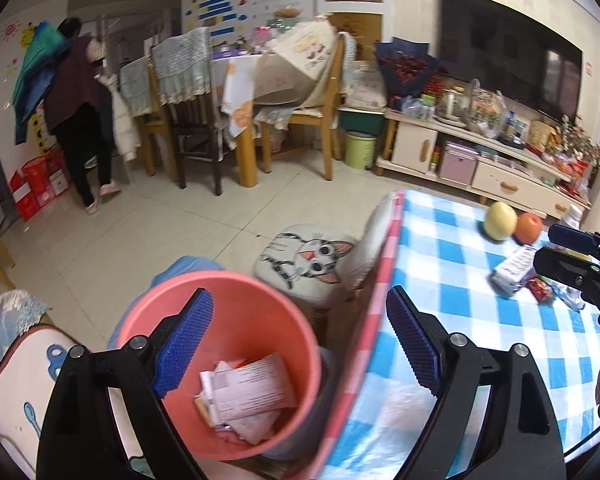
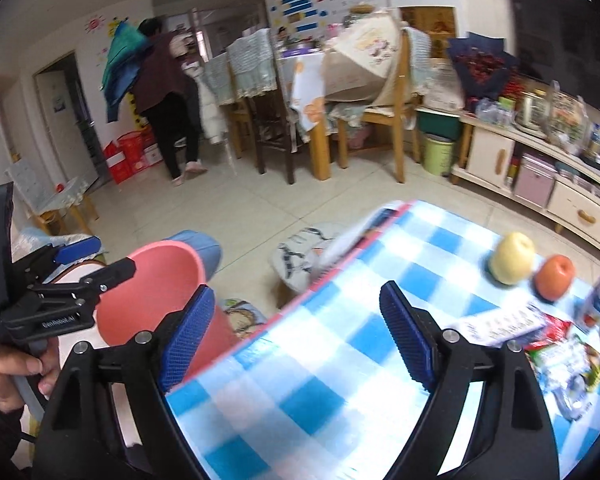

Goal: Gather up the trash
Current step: 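Move both open grippers back over the table toward the remaining wrappers, then grasp the white-and-blue milk carton with the left gripper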

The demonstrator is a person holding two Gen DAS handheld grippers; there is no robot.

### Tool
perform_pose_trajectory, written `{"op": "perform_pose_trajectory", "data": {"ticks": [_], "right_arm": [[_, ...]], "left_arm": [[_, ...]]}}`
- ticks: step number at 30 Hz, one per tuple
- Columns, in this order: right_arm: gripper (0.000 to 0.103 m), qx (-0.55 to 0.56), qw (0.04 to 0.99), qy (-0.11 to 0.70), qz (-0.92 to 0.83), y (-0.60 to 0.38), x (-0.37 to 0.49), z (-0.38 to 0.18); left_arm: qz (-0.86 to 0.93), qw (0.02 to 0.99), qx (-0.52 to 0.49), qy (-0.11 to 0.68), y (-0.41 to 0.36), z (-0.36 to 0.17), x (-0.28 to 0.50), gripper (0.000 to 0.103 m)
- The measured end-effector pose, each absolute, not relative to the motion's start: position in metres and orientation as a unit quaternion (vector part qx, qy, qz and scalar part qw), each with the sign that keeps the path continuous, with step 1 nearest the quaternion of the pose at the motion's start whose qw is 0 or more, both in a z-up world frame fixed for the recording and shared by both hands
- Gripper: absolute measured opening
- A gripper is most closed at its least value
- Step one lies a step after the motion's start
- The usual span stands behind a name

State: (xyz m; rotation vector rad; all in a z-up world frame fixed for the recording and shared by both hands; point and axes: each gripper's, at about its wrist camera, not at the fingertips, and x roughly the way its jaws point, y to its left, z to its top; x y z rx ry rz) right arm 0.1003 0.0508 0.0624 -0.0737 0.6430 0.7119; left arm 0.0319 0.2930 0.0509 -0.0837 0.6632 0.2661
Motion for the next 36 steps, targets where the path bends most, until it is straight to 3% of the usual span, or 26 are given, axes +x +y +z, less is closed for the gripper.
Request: {"op": "perform_pose_trajectory", "data": {"ticks": [3,17,36], "right_arm": [[0.093,-0.022,0.902,0.299,0.311,0.010,0.101,0.059],[0.093,0.011,0.928,0.334,0.165,-0.179,0.123,-0.006],[0.093,0.044,0.915,0.367,0.161,-0.250,0.145,-0.068]], "left_arm": [[0.108,0.938,-0.033,0.328,0.264,0.050,0.047,0.089],[-0.038,0.931,0.019,0.363,0.090,-0.005,0.129,0.089],[-0.172,0.889,0.122,0.406,-0.020,-0.084,0.281,0.089]]}}
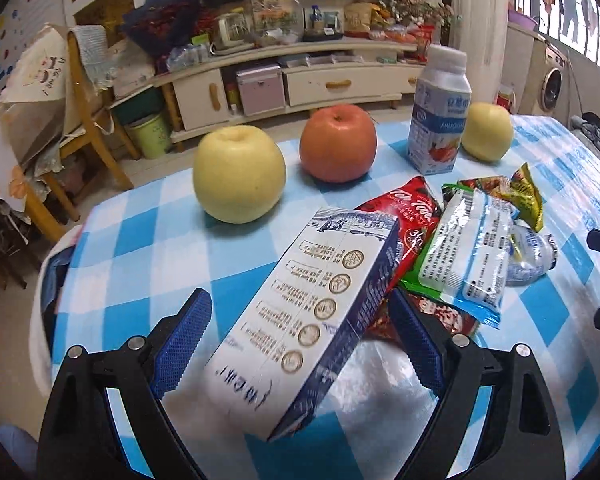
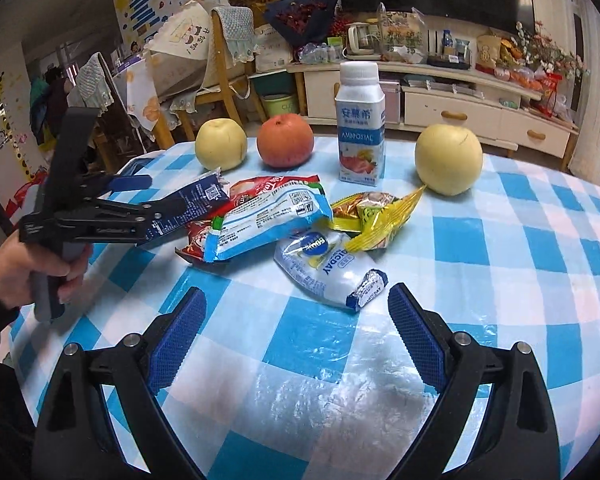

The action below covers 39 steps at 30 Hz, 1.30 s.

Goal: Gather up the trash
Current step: 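Grasp the white-and-blue milk carton with the left gripper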

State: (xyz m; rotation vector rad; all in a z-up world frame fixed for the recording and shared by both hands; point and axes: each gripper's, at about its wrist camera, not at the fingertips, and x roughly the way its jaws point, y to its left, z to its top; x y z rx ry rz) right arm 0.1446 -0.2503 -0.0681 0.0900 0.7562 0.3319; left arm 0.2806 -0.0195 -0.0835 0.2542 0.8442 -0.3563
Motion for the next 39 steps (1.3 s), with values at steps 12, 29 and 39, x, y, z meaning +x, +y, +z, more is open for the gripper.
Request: {"op": "perform_pose_trajectory", "data": {"ticks": [12,29,39], "right_arm": [[0.093,0.052,0.913,0.369,0.167,-0.249,0.147,-0.067],[0.093,0.063,0.905,0.380,0.181,-0.223,0.198,-0.070],[0.069,0.138,0.883,0.420,0.160,-0.202,0.242,-0.089]], "left_arm": [[-0.208,0.884,0.095,0.408,-0.012,-0.084,0.269,0.060],[-0.089,0.927,0.037,0.361,0.047,-0.056,0.199,0.059],[-0.115,0.924,0.027,0.365,0.046,-0.066,0.194,0.059]]}}
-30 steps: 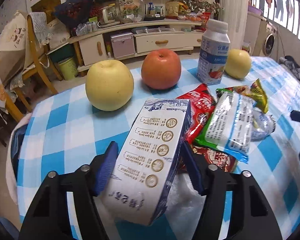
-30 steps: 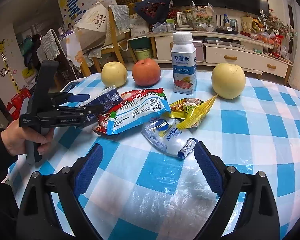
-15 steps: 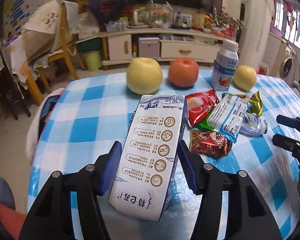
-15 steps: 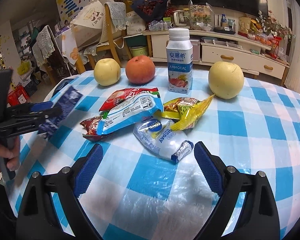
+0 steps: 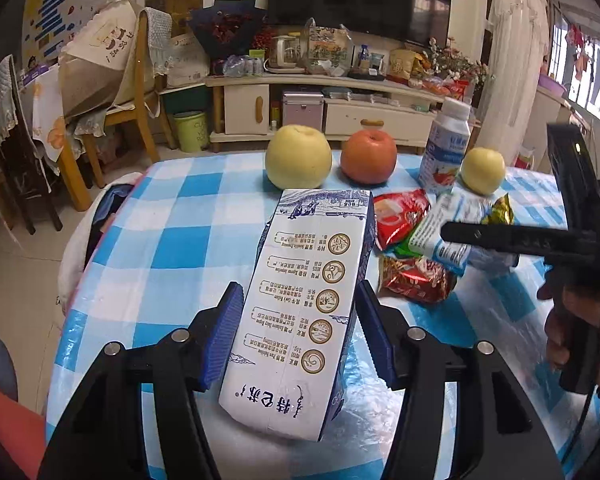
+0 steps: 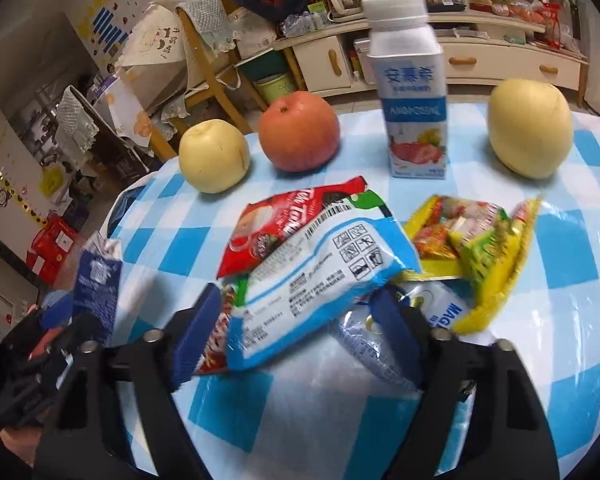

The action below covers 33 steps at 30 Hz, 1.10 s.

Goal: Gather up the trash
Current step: 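Grasp the white-and-blue milk carton with the left gripper, then grasp the blue snack wrapper with the right gripper while the left gripper holds the carton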

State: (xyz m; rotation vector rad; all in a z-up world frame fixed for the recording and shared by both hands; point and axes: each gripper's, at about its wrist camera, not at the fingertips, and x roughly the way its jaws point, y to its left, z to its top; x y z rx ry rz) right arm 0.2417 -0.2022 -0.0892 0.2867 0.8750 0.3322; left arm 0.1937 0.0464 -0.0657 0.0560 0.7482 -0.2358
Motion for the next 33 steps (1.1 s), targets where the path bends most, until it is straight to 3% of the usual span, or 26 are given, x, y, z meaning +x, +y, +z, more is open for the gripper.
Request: {"op": "perform_pose_trajectory", "data": {"ticks": [2,3,10,20,33], "right_arm": [[0.054,0.135,0.885,0.419,0.155,-0.199,0.246,-0.089],[0.041,0.138,0.883,0.418,0.160,-0.198,0.248,-0.089],[0.026,0.147,0.889,0.398,0.172,-0.190,0.241,-0.083],[0.016,0.120,0.906,0.368,0.174,-0.198,0.205,-0.048],[0.016,0.078,0.908,0.375,0.171,-0.203,0.131,-0.036]], "left_arm": [[-0.118,0.923,0.020,0.365,0.049,-0.066,0.192,0.059],[-0.117,0.924,0.016,0.365,0.051,-0.065,0.193,0.059],[-0.102,0.925,-0.002,0.365,0.063,-0.064,0.196,0.059],[-0.103,0.930,-0.003,0.354,0.063,-0.059,0.190,0.059],[-0.104,0.933,0.001,0.343,0.065,-0.051,0.176,0.059]]}}
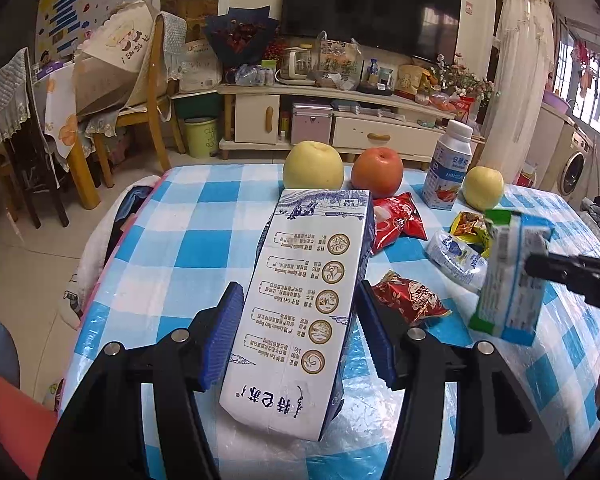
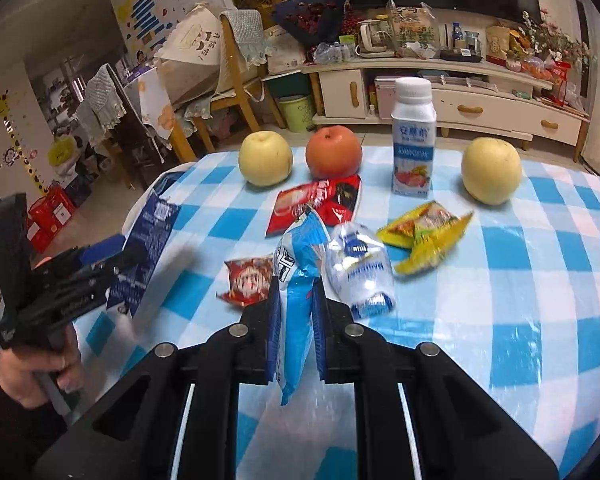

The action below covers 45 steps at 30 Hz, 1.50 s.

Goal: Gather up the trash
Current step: 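Grasp the blue snack wrapper with the right gripper while the left gripper holds the carton, then carry the carton in the left gripper and blue wrapper in the right gripper toward the bucket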

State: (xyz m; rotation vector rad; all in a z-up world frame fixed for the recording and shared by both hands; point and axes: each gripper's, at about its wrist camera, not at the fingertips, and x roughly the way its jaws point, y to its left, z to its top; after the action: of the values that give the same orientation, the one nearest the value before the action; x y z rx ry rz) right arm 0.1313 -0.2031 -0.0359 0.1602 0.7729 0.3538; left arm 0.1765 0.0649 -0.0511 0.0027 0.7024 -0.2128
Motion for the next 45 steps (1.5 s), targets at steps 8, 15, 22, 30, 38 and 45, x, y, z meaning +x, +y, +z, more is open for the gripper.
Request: {"op": "perform_pose_trajectory", "data": {"ticks": [8,15,22,30,38,45], "right_arm": [[0.015,0.063,0.918,0.351,0.172,-0.201,0.114,-0.006],[0.015,0.050,0.920,0.333,0.203,-0.173,0.100,0.017],[0.015,0.035,0.915,0.312,0.253,-0.124,0.093,0.044],[0.015,0.014,0.899,0.291,0.326,-0.042,0.088,0.072],[0.015,-0.009,0.874,0.276,0.400,0.052,0.079,0.092],[0.015,-0.023,0.847,0.274,0.455,0.136,0.076,0.098]], "left_arm": [[-0.105,0.940,0.001,0.326,0.067,-0.029,0.157,0.059],[-0.091,0.941,0.007,0.327,0.077,-0.014,0.130,0.059],[-0.044,0.950,0.007,0.309,0.118,0.017,0.101,0.059],[0.029,0.956,-0.011,0.292,0.187,0.044,0.064,0.059],[0.095,0.951,-0.034,0.293,0.255,0.050,0.034,0.041],[0.145,0.942,-0.052,0.297,0.316,0.051,0.013,0.038]]}}
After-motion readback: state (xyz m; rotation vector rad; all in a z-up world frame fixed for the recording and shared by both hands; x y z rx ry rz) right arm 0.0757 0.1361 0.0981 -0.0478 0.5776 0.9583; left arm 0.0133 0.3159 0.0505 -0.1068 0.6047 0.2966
